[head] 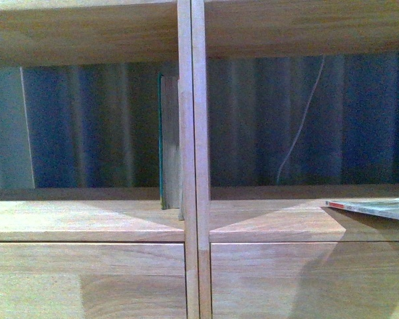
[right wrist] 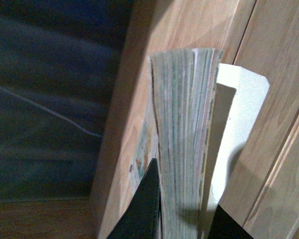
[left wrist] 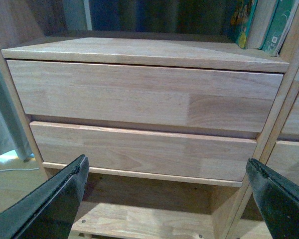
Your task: Organize books on shelf
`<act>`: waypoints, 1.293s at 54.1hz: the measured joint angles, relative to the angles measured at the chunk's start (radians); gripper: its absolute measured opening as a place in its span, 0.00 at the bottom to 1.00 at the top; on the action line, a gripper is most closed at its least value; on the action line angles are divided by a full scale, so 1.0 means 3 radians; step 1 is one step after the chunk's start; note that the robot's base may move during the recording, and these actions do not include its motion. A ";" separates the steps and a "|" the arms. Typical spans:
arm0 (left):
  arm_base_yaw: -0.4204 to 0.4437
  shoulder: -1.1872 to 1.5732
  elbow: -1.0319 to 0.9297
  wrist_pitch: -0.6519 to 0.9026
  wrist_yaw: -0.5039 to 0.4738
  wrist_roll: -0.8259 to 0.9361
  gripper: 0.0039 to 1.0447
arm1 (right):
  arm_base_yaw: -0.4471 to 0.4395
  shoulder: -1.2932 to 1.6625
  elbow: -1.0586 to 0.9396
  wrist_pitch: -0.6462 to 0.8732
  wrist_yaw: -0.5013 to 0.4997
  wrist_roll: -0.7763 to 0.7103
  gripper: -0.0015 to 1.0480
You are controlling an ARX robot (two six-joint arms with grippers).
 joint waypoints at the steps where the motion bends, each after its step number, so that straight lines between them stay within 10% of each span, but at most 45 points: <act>1: 0.0000 0.0000 0.0000 0.0000 0.0000 0.0000 0.93 | -0.0046 -0.0122 -0.0070 0.0000 -0.0022 -0.0052 0.07; 17: 0.0000 0.0000 0.0000 0.0000 0.0000 0.0000 0.93 | -0.0251 -0.1074 -0.0324 0.0028 -0.0303 -0.0437 0.07; 60: 0.0000 0.0000 0.0000 0.0000 0.0000 0.0000 0.93 | 0.0954 -0.1422 -0.0356 0.1105 -0.0228 -0.1411 0.07; 70: 0.0572 0.0846 0.0177 0.0333 0.2511 -0.0841 0.93 | 0.0922 -0.1427 -0.0362 0.1118 -0.0248 -0.1418 0.07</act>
